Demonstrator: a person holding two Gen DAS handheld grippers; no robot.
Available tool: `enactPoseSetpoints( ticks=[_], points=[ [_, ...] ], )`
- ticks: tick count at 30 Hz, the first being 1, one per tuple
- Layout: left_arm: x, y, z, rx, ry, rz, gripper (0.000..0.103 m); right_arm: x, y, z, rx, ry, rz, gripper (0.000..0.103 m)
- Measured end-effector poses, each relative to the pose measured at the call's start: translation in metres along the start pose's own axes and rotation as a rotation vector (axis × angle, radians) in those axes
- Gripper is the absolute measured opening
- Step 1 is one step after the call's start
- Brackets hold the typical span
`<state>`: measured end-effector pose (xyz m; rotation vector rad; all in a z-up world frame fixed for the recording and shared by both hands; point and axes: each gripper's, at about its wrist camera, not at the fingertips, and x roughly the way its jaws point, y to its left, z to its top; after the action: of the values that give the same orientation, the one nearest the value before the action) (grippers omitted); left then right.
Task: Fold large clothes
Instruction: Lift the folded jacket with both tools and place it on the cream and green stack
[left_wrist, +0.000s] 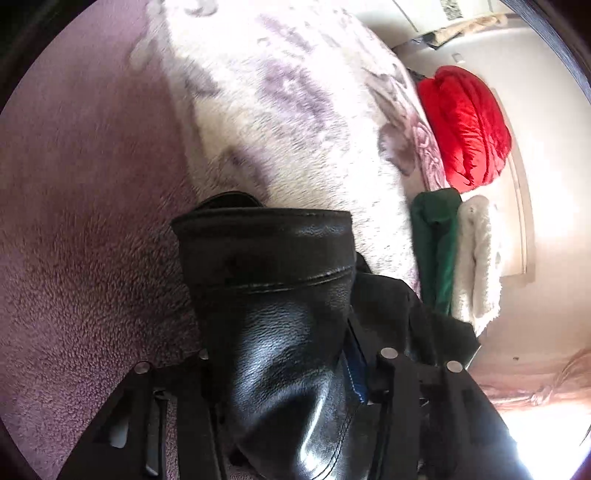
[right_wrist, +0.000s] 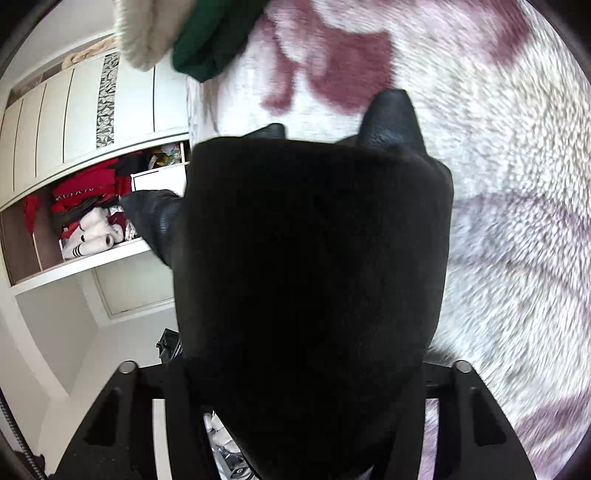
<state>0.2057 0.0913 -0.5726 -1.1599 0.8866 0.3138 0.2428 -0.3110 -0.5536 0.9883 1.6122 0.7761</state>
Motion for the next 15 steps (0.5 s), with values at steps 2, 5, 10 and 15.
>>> enactPoseSetpoints(
  ticks=[2,5,10,15],
  points=[
    [-0.006,-0.003,0.001,0.01,-0.003,-0.008,0.039,-0.001,0.012,-0.002,-0.012,0.001,0.015,0.053],
    [-0.017,-0.003,0.002,0.004,-0.006,-0.026,0.039,-0.003,0.03,-0.004,-0.038,0.006,0.031,0.051],
    [-0.031,-0.017,0.011,0.007,-0.003,-0.062,0.037,-0.016,0.067,-0.006,-0.096,0.013,0.028,0.049],
    [-0.052,-0.06,0.033,0.026,-0.024,-0.115,0.037,-0.036,0.118,0.0,-0.155,-0.002,0.029,0.049]
  ],
)
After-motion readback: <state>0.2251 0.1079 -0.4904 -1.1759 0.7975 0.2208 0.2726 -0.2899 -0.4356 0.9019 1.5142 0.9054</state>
